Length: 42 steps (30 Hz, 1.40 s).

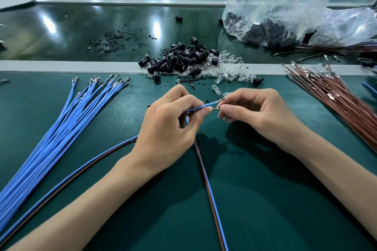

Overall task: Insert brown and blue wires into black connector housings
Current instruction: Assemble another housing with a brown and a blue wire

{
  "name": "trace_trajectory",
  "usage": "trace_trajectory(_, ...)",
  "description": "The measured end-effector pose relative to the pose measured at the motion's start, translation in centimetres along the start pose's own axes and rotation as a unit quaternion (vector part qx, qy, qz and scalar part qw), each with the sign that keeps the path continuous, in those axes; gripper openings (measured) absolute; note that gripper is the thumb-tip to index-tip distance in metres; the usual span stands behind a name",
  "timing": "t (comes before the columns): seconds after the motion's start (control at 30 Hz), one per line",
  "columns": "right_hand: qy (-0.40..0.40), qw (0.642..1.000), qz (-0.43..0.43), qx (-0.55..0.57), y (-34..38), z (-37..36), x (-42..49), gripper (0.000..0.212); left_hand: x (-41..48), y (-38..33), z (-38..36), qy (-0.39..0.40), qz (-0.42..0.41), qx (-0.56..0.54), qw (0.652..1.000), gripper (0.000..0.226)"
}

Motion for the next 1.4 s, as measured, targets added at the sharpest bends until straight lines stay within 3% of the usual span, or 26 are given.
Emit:
trace_trajectory(0.53, 0.020, 0.999, -0.038, 0.033, -0.1, 0.1, 0.1, 0.013, -0.2, 0.3, 0.0, -0.044, -0.069, 0.028, 0.996, 0.010)
trace_trajectory(0.9, 0.010, 0.999, -0.027, 0.043, -0.1, 0.3, 0.0, 0.010, -0.1, 0.1, -0.1, -0.002, -0.044, 0.032, 0.999, 0.009)
trace_trajectory(1.07, -0.037, 0.995, 0.005, 0.087, -0.4, 0.8, 0.2, 0.007, -0.1, 0.2, 0.1, -0.008, -0.023, 0.007, 1.000, 0.008)
trace_trajectory(1.17, -0.053, 0.990, 0.003, 0.128, -0.6, 1.2, 0.2, 0.018, -0.2, 0.2, 0.0, -0.001, -0.021, 0.000, 1.000, 0.006)
trace_trajectory(1.4, -0.038, 0.998, 0.013, 0.057, -0.2, 0.5, 0.0, 0.009, -0.2, 0.2, 0.0, 0.006, -0.028, 0.004, 1.000, 0.004)
Point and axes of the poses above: each hand's wrist, its own x-axis towards the middle knuckle, its own z-axis out of the back of the hand, y = z × x, the point moved 3 cm from there along x, towards the middle knuckle, and after that the axes turned 4 degrees about x, right-handed, at the moved point
